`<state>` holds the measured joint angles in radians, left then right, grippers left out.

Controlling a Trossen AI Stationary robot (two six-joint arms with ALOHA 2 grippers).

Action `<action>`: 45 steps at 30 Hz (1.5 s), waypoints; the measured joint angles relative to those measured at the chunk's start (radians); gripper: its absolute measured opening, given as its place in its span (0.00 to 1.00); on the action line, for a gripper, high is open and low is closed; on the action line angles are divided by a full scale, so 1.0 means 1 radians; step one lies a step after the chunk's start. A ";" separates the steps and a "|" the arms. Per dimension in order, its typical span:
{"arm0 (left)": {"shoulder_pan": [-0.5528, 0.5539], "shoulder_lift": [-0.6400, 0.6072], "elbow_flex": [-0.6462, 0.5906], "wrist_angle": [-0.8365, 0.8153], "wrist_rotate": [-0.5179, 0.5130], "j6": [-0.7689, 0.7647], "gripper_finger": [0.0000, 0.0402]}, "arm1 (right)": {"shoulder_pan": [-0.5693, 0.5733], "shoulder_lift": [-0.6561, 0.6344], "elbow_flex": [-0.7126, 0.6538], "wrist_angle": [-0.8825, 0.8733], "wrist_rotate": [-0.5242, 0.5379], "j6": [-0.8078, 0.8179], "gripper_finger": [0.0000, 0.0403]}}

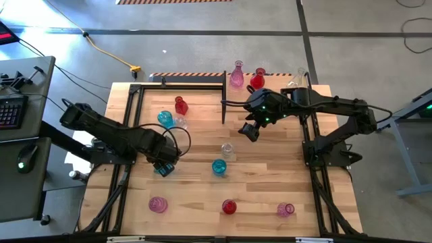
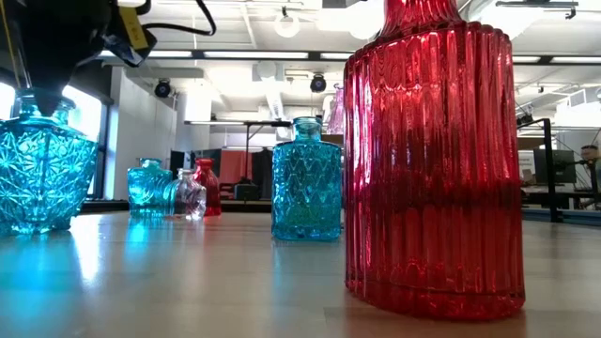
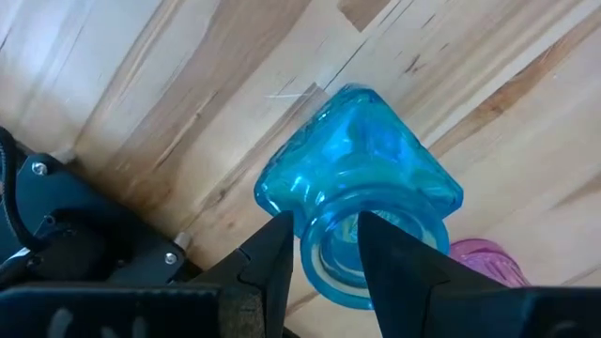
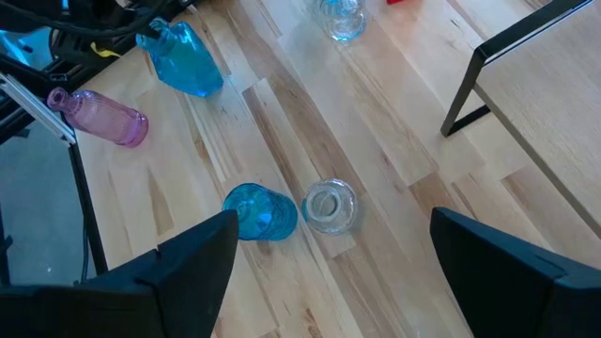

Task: Sort vases onto shelf
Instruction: Put the bottom left blue vase on the shelf

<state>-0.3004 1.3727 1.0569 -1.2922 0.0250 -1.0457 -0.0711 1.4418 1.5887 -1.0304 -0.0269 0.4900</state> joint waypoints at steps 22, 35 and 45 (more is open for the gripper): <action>0.006 -0.001 0.002 0.013 0.000 0.006 0.06 | -0.001 0.000 0.000 0.011 0.020 -0.078 0.83; 0.006 0.001 0.012 0.014 0.013 -0.015 0.06 | 0.000 0.000 0.000 0.062 0.042 -0.010 0.83; 0.040 0.001 0.108 0.016 -0.004 -0.015 0.06 | 0.006 0.005 0.000 0.063 0.042 -0.001 0.83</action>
<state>-0.2604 1.3735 1.1648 -1.2762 0.0206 -1.0611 -0.0647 1.4467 1.5887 -0.9676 0.0151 0.4889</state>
